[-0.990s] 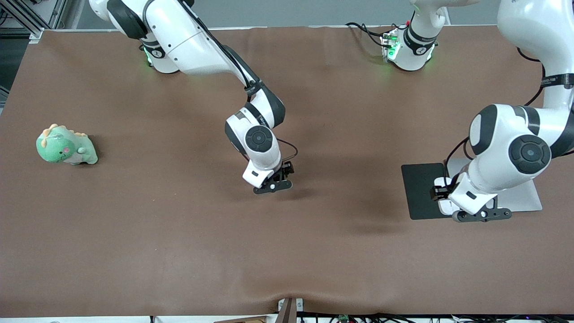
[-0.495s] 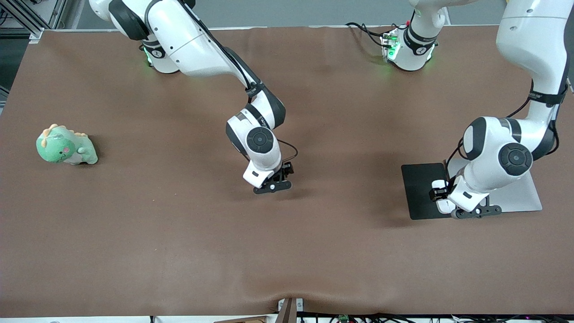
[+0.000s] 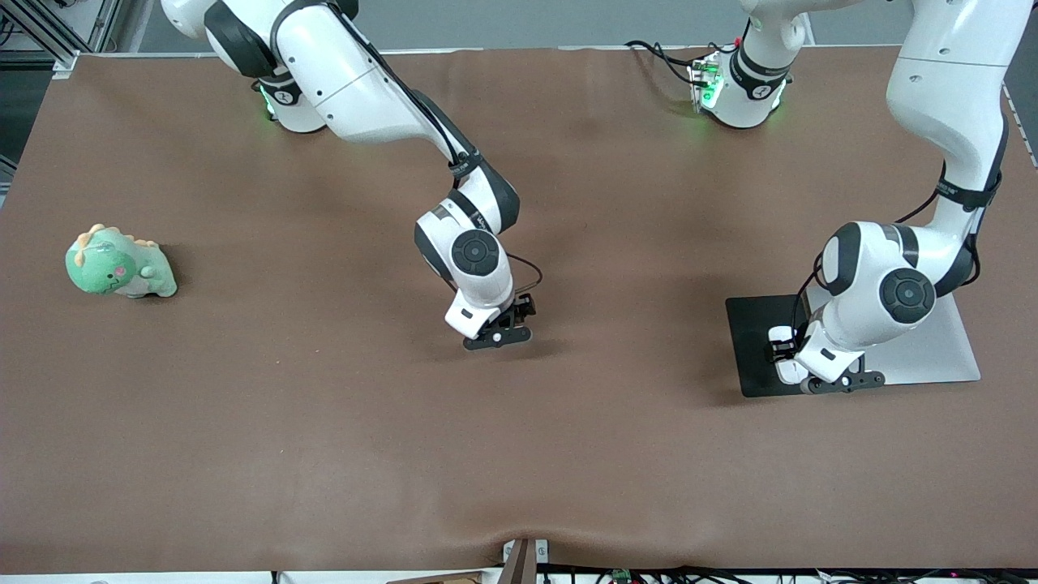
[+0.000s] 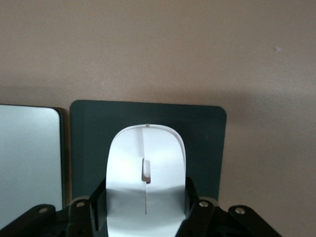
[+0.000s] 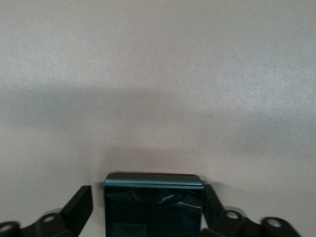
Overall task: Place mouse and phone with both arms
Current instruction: 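Open the left gripper on the mouse while the right gripper lifts the phone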
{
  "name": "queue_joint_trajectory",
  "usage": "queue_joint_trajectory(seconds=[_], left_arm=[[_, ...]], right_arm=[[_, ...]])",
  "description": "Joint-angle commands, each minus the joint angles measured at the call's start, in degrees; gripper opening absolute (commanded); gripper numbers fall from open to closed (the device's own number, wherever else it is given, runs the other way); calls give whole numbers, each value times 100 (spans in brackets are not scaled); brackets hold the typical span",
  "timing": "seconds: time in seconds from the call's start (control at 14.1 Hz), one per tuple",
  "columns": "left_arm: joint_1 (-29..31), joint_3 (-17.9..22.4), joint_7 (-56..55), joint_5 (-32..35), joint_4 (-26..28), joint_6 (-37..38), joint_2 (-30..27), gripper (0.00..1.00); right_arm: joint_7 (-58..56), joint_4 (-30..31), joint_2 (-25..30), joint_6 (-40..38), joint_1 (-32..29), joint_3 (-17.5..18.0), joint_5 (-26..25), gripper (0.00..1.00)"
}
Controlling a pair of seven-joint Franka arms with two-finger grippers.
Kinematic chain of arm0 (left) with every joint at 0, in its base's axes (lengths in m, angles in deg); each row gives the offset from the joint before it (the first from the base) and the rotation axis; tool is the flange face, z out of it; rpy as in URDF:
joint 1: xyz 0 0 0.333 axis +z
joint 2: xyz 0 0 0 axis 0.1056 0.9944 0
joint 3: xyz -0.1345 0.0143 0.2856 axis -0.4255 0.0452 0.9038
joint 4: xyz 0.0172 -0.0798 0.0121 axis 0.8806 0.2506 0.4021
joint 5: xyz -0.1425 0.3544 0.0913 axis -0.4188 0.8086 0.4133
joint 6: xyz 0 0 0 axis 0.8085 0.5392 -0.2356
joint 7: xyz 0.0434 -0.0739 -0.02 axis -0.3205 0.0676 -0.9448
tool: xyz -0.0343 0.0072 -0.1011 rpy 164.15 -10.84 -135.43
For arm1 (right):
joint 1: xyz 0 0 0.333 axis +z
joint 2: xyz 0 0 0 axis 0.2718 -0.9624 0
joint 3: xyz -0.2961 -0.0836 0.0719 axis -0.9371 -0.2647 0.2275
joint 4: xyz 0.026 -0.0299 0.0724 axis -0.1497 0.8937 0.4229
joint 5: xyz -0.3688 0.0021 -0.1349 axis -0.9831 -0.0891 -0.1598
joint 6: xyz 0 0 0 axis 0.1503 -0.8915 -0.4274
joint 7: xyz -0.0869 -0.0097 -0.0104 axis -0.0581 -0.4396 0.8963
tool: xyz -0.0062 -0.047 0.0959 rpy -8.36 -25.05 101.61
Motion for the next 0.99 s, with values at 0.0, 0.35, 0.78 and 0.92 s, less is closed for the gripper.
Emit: queue_joint_trajectory(seconds=[0.0, 0.35, 0.78, 0.92], left_arm=[[117, -36, 81, -20, 45, -192, 90, 7], [135, -44, 81, -28, 28, -271, 240, 13], [205, -36, 81, -20, 62, -315, 319, 27], [214, -36, 81, -11, 124, -315, 310, 29]], right_arm=[[169, -155, -85, 28, 48, -37, -158, 2], [82, -50, 326, -60, -459, -63, -176, 0], [-190, 1082, 1565, -148, -1620, -46, -158, 0], [-785, 1548, 1908, -139, -2076, -37, -149, 0]])
